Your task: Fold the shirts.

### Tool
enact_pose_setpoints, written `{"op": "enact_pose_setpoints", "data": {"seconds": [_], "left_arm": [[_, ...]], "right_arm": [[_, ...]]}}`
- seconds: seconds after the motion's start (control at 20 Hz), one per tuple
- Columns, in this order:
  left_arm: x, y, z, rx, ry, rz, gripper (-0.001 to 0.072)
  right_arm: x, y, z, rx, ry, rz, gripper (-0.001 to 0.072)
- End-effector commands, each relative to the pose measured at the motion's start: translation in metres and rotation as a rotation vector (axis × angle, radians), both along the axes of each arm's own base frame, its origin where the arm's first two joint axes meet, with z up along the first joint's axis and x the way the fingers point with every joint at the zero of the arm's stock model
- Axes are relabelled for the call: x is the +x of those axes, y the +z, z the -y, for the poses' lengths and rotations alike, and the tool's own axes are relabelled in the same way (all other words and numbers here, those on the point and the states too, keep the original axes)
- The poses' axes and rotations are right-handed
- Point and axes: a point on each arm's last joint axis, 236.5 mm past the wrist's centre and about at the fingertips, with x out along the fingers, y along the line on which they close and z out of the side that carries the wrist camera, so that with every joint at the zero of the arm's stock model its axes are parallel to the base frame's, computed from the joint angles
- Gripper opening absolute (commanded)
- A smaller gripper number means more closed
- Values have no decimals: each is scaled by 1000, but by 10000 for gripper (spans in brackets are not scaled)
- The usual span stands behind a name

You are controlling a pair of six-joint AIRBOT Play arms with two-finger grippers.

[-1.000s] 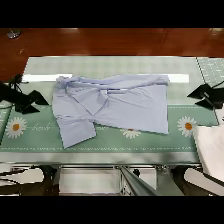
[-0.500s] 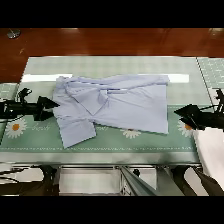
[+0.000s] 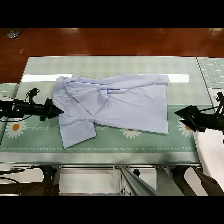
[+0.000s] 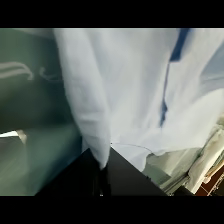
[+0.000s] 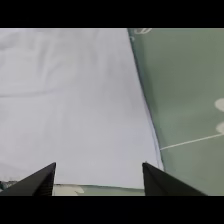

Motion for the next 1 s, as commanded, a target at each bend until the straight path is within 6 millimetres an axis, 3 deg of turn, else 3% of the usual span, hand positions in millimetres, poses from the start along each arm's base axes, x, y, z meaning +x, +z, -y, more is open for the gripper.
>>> {"op": "enact_pose_setpoints", "data": {"seconds": [0.0,0.1,0.25,0.4,0.6,0.85,0.9,0.95], "left_arm": [[1,15,3,-26,-33,32,23],[2,23,3,-22,-46,56,23],[4,23,0,-17,-28,54,23],[2,24,3,-23,-39,50,23],[2,23,7,-22,-49,48,23],[2,23,8,-22,-51,49,23],[2,23,7,-20,-49,50,23],[2,23,7,-19,-48,51,23]], "right_arm": [[-36,-29,30,-141,-16,-182,615],[-59,-44,24,-130,-3,-272,615],[-74,-61,-8,-76,64,-310,615],[-55,-61,-27,-45,81,-252,615],[-40,-79,-46,-4,113,-284,615],[10,-75,-60,26,104,-223,607],[15,-74,-65,41,109,-223,542],[17,-75,-72,49,132,-222,334]]}}
